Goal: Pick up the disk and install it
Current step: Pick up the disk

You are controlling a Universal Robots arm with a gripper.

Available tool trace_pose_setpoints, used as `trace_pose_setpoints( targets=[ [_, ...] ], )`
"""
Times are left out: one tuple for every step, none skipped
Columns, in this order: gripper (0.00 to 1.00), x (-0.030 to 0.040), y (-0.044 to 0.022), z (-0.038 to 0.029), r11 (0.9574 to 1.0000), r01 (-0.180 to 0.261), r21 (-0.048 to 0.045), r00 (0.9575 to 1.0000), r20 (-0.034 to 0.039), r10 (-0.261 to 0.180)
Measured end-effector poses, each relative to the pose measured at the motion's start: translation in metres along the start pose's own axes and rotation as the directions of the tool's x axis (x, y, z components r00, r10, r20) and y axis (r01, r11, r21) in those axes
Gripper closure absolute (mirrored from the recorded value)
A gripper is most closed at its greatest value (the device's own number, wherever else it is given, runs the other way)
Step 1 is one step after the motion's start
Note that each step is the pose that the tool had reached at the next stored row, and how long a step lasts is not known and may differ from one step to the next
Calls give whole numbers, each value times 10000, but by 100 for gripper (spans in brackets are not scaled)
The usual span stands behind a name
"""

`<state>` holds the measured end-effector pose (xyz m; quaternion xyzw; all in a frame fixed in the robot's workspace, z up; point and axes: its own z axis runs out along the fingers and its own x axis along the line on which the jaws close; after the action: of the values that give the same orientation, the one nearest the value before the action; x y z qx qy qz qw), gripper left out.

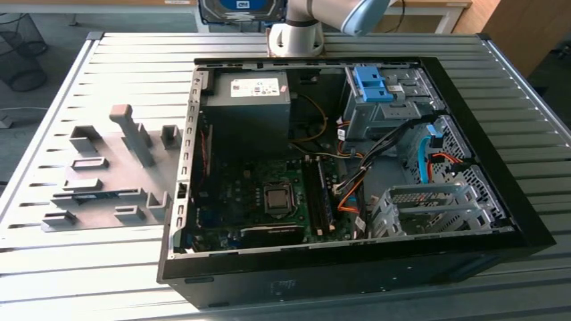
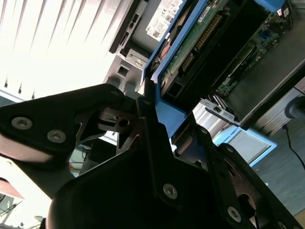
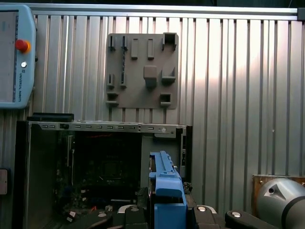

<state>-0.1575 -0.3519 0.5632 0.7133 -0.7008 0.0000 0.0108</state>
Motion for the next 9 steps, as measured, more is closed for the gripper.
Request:
trace_pose_setpoints(
  targets=[
    [63, 0, -15, 0, 10000, -1, 0, 10000, 0, 1],
    [63, 0, -31, 0, 10000, 0, 0, 10000, 0, 0],
    [63, 1, -47, 0, 10000, -1, 0, 10000, 0, 1],
    [63, 1, -62, -1, 10000, -1, 0, 10000, 0, 1],
    [63, 1, -78, -1, 10000, -1, 0, 10000, 0, 1],
    [63, 2, -92, -1, 10000, -1, 0, 10000, 0, 1],
    [63, 2, -106, -1, 10000, 0, 0, 10000, 0, 0],
    [63, 2, -120, -2, 10000, 0, -1, 10000, 0, 0],
    [63, 2, -132, -2, 10000, 0, 0, 10000, 0, 0]
  ],
)
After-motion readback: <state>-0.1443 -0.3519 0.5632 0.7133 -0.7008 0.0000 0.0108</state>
